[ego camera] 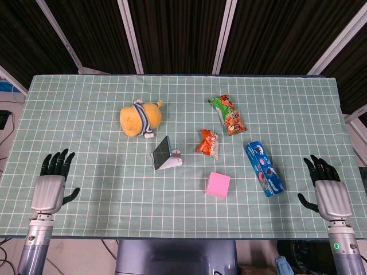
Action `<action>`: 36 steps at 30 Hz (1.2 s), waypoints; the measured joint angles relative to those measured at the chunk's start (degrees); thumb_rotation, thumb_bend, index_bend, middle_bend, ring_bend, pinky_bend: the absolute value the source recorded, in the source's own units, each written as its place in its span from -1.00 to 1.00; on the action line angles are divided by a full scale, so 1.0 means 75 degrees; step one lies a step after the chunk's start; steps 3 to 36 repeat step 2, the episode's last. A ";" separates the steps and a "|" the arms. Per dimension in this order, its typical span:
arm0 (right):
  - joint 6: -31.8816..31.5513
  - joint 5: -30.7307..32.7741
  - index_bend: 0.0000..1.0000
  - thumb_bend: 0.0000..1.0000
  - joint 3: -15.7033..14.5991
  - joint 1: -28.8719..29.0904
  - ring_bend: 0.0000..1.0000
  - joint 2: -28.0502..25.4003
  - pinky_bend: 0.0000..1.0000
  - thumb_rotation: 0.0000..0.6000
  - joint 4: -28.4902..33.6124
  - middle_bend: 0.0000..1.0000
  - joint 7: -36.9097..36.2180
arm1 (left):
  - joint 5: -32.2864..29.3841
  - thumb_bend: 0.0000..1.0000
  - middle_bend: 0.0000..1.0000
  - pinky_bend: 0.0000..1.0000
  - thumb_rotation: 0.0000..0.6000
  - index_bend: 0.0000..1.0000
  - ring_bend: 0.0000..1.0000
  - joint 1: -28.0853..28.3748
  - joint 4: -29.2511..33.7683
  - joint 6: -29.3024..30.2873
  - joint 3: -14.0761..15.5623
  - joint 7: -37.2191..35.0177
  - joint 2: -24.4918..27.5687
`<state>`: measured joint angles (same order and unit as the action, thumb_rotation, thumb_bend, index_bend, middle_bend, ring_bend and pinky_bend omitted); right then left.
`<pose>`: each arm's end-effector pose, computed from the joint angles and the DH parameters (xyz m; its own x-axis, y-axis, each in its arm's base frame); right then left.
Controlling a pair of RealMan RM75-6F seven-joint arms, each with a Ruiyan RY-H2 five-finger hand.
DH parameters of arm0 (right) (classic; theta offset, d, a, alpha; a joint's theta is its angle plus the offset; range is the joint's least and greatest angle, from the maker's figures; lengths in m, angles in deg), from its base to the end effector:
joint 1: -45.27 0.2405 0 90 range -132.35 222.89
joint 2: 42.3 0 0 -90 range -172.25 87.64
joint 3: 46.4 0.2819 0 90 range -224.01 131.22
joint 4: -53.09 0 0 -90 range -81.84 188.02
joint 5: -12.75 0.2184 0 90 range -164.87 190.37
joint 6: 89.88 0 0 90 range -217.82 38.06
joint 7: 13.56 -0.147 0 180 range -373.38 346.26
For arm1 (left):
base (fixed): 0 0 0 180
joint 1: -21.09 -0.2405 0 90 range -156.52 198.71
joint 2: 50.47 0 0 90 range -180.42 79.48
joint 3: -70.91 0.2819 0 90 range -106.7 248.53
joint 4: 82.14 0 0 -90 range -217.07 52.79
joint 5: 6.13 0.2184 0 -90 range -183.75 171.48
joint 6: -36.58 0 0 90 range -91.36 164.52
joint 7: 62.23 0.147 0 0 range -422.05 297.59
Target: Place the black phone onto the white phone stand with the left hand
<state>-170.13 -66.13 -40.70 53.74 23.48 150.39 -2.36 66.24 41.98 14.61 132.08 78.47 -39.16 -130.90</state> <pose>-0.3201 -0.2153 0.1455 0.4495 -0.0364 0.8925 -0.8922 0.0317 0.4506 -0.2735 0.2230 0.0692 0.4706 -0.0082 0.8823 0.8814 -0.0430 -0.4705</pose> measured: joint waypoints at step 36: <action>0.0003 0.0010 -1.00 -0.26 0.0004 0.0003 -1.00 0.0005 -0.72 1.00 0.0001 -1.00 0.0021 | 0.0009 -0.69 -1.00 -1.00 1.00 -1.00 -1.00 -0.0078 -0.0034 -0.0006 -0.0106 -0.0088 0.0028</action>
